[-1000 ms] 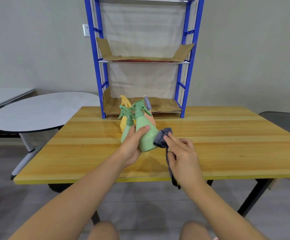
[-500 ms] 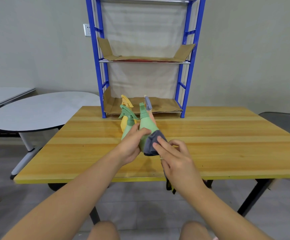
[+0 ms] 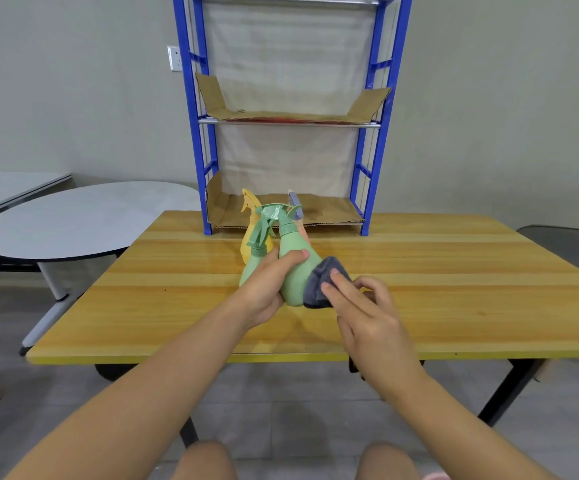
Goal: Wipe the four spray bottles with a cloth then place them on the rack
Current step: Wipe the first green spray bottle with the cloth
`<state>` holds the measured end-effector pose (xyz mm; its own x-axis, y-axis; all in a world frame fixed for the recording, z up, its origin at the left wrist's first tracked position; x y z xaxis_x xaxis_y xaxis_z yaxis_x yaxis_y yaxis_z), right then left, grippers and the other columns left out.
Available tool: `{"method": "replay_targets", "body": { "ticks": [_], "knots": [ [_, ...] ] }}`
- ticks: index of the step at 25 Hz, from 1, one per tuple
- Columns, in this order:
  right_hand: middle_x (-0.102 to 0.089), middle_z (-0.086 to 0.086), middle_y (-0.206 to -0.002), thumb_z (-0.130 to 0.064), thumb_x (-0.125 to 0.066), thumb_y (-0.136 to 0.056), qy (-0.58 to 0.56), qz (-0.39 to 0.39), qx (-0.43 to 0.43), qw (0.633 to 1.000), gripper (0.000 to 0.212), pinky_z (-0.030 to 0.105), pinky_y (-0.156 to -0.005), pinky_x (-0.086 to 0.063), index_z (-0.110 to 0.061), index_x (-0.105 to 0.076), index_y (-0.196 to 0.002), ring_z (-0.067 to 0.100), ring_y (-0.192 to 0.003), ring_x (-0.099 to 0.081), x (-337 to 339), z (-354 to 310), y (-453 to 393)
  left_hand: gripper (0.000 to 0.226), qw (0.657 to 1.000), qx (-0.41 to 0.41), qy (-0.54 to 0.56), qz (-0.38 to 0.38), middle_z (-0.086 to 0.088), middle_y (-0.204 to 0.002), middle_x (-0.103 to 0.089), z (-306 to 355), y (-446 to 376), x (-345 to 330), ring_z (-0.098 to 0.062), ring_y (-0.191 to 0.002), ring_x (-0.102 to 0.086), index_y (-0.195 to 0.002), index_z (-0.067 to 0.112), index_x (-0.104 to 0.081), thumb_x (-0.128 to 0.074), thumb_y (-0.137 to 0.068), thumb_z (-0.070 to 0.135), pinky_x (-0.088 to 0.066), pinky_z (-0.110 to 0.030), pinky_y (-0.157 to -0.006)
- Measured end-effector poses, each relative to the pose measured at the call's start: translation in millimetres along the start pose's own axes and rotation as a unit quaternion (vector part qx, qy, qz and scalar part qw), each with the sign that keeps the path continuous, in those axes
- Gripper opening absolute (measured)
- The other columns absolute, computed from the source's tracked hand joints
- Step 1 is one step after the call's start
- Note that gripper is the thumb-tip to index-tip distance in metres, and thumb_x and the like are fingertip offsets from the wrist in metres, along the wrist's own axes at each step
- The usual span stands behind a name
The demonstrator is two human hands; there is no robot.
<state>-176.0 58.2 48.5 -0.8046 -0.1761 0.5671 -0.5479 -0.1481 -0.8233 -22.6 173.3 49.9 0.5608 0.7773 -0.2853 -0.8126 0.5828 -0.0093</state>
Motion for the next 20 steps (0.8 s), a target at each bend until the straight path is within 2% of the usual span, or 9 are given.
{"method": "replay_targets", "body": {
  "ticks": [2, 4, 6, 10, 12, 14, 17, 19, 20],
  "knots": [
    [-0.057, 0.006, -0.137, 0.001, -0.053, -0.096, 0.021, -0.016, 0.057, 0.998, 0.030, 0.027, -0.093, -0.044, -0.003, -0.066, -0.122, 0.030, -0.102, -0.049, -1, -3, 6, 0.052, 1.000, 0.005, -0.008, -0.017, -0.017, -0.114, -0.071, -1, 0, -2, -0.028, -0.104, -0.069, -0.135, 0.002, -0.054, -0.070, -0.092, 0.024, -0.054, -0.045, -0.096],
    [-0.055, 0.003, -0.138, -0.001, -0.051, -0.096, 0.013, -0.007, 0.030, 0.999, 0.030, 0.022, -0.095, -0.041, -0.003, -0.065, -0.123, 0.027, -0.104, -0.047, 2, 7, 6, 0.054, 0.999, -0.007, -0.027, -0.025, -0.016, -0.119, -0.072, -2, 0, -4, -0.029, -0.107, -0.071, -0.136, 0.006, -0.055, -0.074, -0.091, 0.026, -0.056, -0.044, -0.095],
    [-0.055, 0.003, -0.138, -0.004, -0.047, -0.097, -0.002, 0.008, -0.013, 1.000, 0.031, 0.024, -0.093, -0.042, -0.003, -0.065, -0.123, 0.027, -0.104, -0.047, 5, 12, 7, 0.061, 0.999, -0.024, -0.038, -0.012, -0.014, -0.121, -0.072, 0, 0, -7, -0.028, -0.107, -0.072, -0.135, 0.014, -0.057, -0.081, -0.082, 0.032, -0.059, -0.043, -0.092],
    [-0.055, 0.007, -0.139, 0.002, -0.056, -0.094, 0.015, -0.012, 0.051, 0.999, 0.032, 0.029, -0.092, -0.044, -0.002, -0.064, -0.125, 0.030, -0.102, -0.049, 3, 2, 16, 0.068, 0.998, -0.039, -0.049, 0.000, -0.014, -0.117, -0.071, 5, -2, -16, -0.024, -0.099, -0.073, -0.132, 0.017, -0.057, -0.085, -0.073, 0.037, -0.059, -0.036, -0.081],
    [-0.055, 0.004, -0.138, 0.006, -0.061, -0.089, -0.007, 0.009, -0.015, 1.000, 0.037, 0.027, -0.090, -0.044, -0.004, -0.064, -0.125, 0.027, -0.104, -0.048, 7, 14, 9, 0.069, 0.999, -0.031, -0.030, -0.016, -0.014, -0.124, -0.070, 6, -3, -19, -0.024, -0.104, -0.072, -0.137, 0.020, -0.053, -0.082, -0.076, 0.037, -0.059, -0.037, -0.083],
    [-0.057, 0.002, -0.137, 0.005, -0.059, -0.091, -0.006, 0.034, -0.053, 0.998, 0.036, 0.027, -0.088, -0.046, -0.005, -0.065, -0.125, 0.027, -0.103, -0.049, 12, 19, 5, 0.068, 0.999, -0.007, 0.013, -0.041, -0.014, -0.131, -0.067, 7, -4, -20, -0.025, -0.107, -0.071, -0.148, 0.023, -0.045, -0.069, -0.085, 0.031, -0.060, -0.039, -0.083],
    [-0.057, 0.006, -0.136, 0.000, -0.050, -0.096, 0.022, 0.018, 0.017, 0.999, 0.032, 0.031, -0.087, -0.047, -0.004, -0.065, -0.124, 0.032, -0.100, -0.051, 14, 11, 8, 0.059, 0.998, 0.019, 0.009, -0.052, -0.014, -0.131, -0.067, 10, -3, -17, -0.026, -0.108, -0.070, -0.152, 0.016, -0.042, -0.059, -0.095, 0.020, -0.060, -0.041, -0.085],
    [-0.057, 0.007, -0.137, 0.002, -0.052, -0.095, 0.025, 0.010, 0.027, 0.999, 0.032, 0.032, -0.087, -0.047, -0.003, -0.065, -0.123, 0.032, -0.100, -0.051, 15, 14, 8, 0.048, 0.999, 0.008, -0.031, -0.041, -0.012, -0.125, -0.070, 11, -2, -17, -0.026, -0.109, -0.070, -0.142, 0.012, -0.051, -0.065, -0.097, 0.021, -0.059, -0.043, -0.090],
    [-0.056, 0.006, -0.137, 0.002, -0.054, -0.094, 0.019, 0.014, 0.007, 1.000, 0.032, 0.031, -0.087, -0.047, -0.003, -0.065, -0.124, 0.031, -0.100, -0.051, 16, 16, 6, 0.051, 0.999, 0.004, -0.035, -0.033, -0.010, -0.122, -0.072, 12, -2, -18, -0.026, -0.108, -0.071, -0.141, 0.013, -0.053, -0.071, -0.094, 0.025, -0.059, -0.042, -0.089]
  ]
}}
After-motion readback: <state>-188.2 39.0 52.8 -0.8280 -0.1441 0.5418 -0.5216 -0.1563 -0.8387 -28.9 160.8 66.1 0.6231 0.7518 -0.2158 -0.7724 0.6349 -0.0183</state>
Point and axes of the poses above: each hand's wrist, its own y-axis away from the middle knuckle, its own x-axis out of the back of the hand, z = x × y, the point moved 3 cm from there along -y, towards the middle knuckle
